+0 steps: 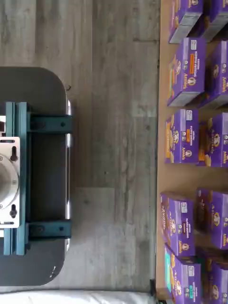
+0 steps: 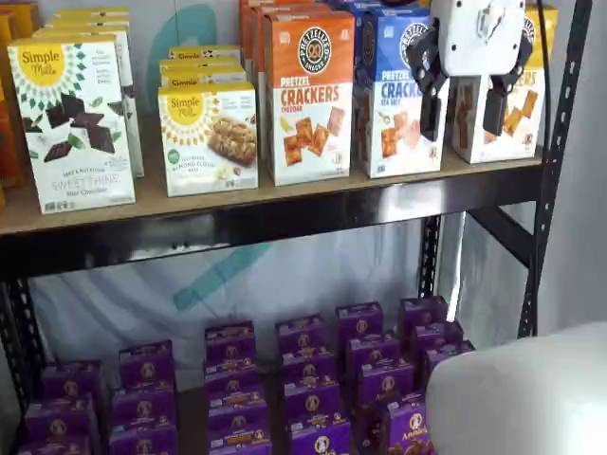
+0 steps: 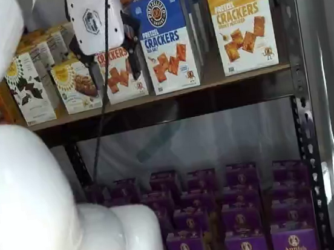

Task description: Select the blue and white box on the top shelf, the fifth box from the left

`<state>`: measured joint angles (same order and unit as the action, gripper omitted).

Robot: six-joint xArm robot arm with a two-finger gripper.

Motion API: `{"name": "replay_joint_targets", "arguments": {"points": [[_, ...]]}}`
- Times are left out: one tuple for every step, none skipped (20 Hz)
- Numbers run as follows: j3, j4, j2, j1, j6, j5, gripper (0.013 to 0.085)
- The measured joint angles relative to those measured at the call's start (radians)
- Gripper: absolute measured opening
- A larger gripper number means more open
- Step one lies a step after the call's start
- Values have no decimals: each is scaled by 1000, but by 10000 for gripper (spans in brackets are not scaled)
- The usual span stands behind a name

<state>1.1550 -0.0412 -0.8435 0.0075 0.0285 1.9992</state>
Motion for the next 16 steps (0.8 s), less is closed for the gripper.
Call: {"name": "replay_joint_targets", "arguments": {"points": [[0, -14, 1, -12, -6, 2, 850], [0, -44, 1, -41, -20, 4, 850], [-1, -54, 0, -48, -24, 3, 850], [-1, -56, 0, -49, -25, 2, 850], [-2, -57, -1, -49, -25, 1, 850], [-3, -55, -2, -48, -25, -1, 850], [-4, -50, -3, -44, -24, -4, 850], [-7, -40, -5, -36, -21, -11, 850], [-10, -27, -7, -25, -16, -22, 850], [-13, -13, -10, -15, -12, -36, 850], [-16, -1, -10, -8, -9, -52, 850], [-17, 9, -8, -3, -7, -70, 850], [-16, 15, -4, -1, -8, -85, 850], [-12, 22, 5, -1, -10, -108, 850], [-8, 28, 12, -2, -13, -128, 850], [-2, 31, 21, -5, -16, -146, 850]]}}
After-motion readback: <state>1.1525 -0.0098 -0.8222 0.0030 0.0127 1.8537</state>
